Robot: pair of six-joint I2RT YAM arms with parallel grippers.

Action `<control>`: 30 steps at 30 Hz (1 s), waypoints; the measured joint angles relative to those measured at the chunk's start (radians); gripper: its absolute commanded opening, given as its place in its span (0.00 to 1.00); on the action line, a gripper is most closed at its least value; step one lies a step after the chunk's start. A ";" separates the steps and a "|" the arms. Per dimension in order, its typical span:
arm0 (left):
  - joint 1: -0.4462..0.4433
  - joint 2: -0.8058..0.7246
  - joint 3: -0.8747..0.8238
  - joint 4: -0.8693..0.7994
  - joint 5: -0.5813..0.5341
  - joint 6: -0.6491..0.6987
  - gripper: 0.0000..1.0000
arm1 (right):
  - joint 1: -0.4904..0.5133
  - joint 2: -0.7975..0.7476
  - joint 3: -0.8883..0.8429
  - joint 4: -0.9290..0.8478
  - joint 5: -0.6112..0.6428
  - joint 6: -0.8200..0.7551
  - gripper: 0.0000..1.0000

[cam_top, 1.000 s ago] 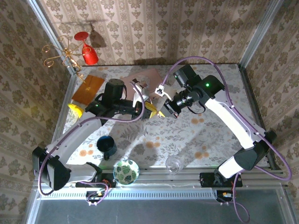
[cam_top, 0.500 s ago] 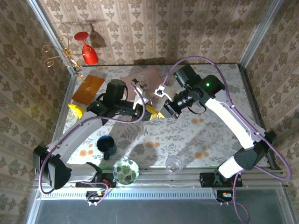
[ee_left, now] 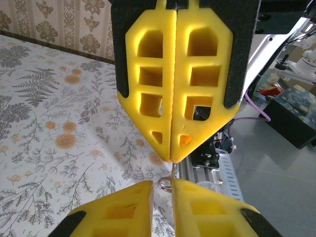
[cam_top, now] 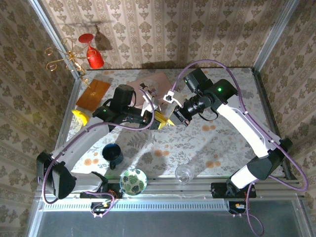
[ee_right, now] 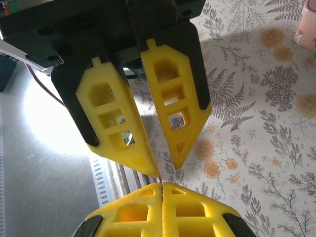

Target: Unlock the padlock with the key

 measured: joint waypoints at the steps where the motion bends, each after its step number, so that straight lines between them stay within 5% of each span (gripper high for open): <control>1: 0.000 0.004 0.000 0.000 0.000 0.000 0.25 | 0.000 0.000 0.000 -0.001 0.000 0.000 0.00; 7: 0.000 0.018 0.000 0.000 0.016 0.000 0.33 | 0.000 0.000 0.000 0.001 -0.006 0.000 0.00; 14: 0.000 0.018 0.000 0.013 0.024 -0.002 0.32 | 0.000 0.000 0.000 0.002 -0.014 0.000 0.00; 19: 0.000 0.018 0.000 0.023 0.030 -0.013 0.24 | 0.000 0.000 0.000 0.002 -0.022 0.000 0.00; 26: 0.000 0.018 0.000 0.026 0.061 -0.028 0.00 | -0.001 0.000 0.000 0.009 -0.018 0.000 0.00; 30: 0.000 0.018 0.000 0.029 0.064 -0.032 0.00 | -0.001 -0.001 -0.001 0.016 -0.016 0.002 0.00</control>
